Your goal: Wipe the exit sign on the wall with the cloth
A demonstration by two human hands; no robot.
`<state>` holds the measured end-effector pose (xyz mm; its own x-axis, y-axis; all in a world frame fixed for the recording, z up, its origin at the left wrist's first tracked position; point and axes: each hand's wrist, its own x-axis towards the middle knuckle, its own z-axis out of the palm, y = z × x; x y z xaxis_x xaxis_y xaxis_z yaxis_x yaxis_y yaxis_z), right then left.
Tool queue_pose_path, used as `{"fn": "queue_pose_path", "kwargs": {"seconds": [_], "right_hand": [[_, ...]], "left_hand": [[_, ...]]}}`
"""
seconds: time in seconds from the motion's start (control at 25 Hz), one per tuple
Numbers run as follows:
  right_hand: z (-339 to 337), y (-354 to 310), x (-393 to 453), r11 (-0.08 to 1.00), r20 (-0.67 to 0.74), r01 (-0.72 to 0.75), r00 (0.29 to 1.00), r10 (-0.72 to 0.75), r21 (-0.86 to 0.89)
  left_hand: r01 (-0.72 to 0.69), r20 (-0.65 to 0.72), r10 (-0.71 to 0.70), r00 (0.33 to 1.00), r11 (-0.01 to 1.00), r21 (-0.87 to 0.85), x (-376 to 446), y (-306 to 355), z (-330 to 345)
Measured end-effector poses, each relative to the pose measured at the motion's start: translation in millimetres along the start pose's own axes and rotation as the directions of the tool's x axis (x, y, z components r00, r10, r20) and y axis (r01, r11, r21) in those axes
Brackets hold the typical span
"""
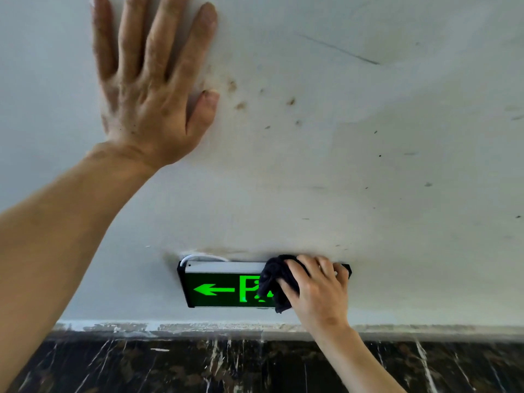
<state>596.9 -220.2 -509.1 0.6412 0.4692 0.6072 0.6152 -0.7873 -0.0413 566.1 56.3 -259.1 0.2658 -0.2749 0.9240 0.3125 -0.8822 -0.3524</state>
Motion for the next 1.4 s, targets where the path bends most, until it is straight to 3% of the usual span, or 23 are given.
{"fn": "queue_pose_path", "kwargs": {"seconds": [0.28,0.56,0.72,0.8,0.88,0.92,1.0,1.28,1.4], "right_hand": [[-19,44,-8,0.986,0.061,-0.159,0.985,0.162,-0.047],[-27,37,-19,0.958,0.106,-0.282,0.955,0.276,0.051],[-29,38,-63,0.936,0.242,-0.333,0.924,0.298,0.119],[-28,44,-90,0.843,0.306,-0.502,0.847,0.434,0.194],[-30,54,-104,0.628,0.379,-0.728,0.682,0.626,0.273],[-31,61,-107,0.518,0.42,-0.8,0.6,0.68,0.303],[-37,75,-107,0.387,0.438,-0.846,0.524,0.731,0.367],[-51,89,-61,0.34,0.343,-0.731,0.61,0.715,0.592],[-39,80,-37,0.331,0.366,-0.701,0.646,0.669,0.632]], "left_hand": [[-0.004,0.0,0.004,1.0,0.999,-0.043,-1,-1,1],[-0.016,0.009,0.016,1.0,0.998,-0.056,-3,-2,3],[-0.021,0.003,0.021,1.0,0.997,-0.074,-5,-4,6],[-0.016,-0.011,0.016,1.0,0.996,-0.093,-7,-5,8],[-0.028,-0.024,0.025,0.999,0.993,-0.116,-7,-8,13],[-0.026,-0.023,0.023,0.999,0.992,-0.126,-8,-10,17],[0.0,-0.013,-0.002,1.0,0.99,-0.144,-11,-14,23],[0.048,0.051,-0.039,0.998,0.979,-0.199,-19,-23,37],[0.059,0.052,-0.049,0.997,0.977,-0.203,-18,-21,35]]}}
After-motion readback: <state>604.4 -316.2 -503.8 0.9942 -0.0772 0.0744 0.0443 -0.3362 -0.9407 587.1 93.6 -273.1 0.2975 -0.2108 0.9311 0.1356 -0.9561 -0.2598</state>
